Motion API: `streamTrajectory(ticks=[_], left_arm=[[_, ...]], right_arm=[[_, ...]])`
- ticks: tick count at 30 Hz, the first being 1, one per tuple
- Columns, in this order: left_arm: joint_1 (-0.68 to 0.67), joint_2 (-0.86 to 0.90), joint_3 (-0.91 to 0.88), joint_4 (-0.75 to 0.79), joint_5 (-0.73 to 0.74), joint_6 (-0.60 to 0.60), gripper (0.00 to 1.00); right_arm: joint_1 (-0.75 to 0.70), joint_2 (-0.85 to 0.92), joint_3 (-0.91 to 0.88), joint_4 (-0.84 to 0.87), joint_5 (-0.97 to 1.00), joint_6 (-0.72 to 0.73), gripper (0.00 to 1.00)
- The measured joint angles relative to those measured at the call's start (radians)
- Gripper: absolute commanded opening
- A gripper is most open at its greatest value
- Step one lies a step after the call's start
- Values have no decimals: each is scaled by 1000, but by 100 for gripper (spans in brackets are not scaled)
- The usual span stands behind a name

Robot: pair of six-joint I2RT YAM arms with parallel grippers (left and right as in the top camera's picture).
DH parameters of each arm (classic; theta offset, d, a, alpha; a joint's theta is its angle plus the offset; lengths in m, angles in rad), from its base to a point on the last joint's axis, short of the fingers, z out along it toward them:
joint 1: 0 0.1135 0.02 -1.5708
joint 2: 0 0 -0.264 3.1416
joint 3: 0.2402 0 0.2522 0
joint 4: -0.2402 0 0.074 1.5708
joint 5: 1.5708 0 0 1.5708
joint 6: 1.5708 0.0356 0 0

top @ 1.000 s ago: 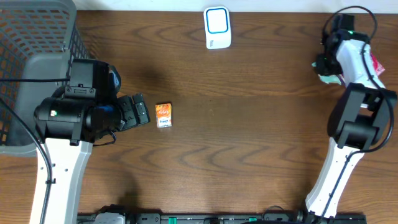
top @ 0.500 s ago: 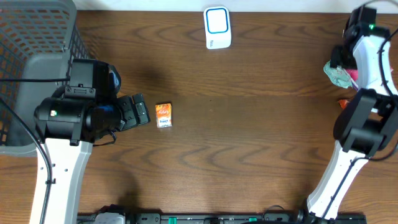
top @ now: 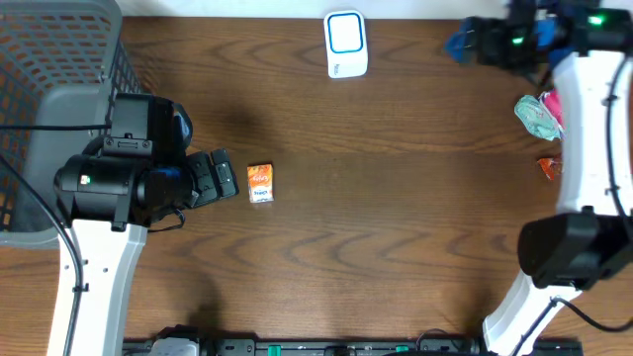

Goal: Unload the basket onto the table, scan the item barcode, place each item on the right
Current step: 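Move the right gripper left to the orange snack pack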

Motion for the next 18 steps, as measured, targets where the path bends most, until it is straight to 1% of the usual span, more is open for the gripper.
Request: streamTrajectory(ticks=[3,6,8,10,11,15,16,17,18], left_arm=[[0,0,0,0,0,0,98],[0,0,0,0,0,0,98],[0,0,0,0,0,0,98],[0,0,0,0,0,0,98],[0,0,0,0,0,0,98],[0,0,0,0,0,0,98],[0,0,0,0,0,0,98],[0,0,0,0,0,0,98],[0,0,0,0,0,0,98]], right_arm=[[79,28,-2,-6,-90,6,99],[170,56,-3,4,-132,15,98],[243,84,-3,26,-152,31,92],[309,119,-3,56,-164,57,80],[345,141,-3,75,-168,83,76],[447,226,-3,113,-181,176,68],[472,252,-3,118,-182,207,64],[495,277,-3,119,-183,234,61],[517,304,-3,120,-184,259,56]])
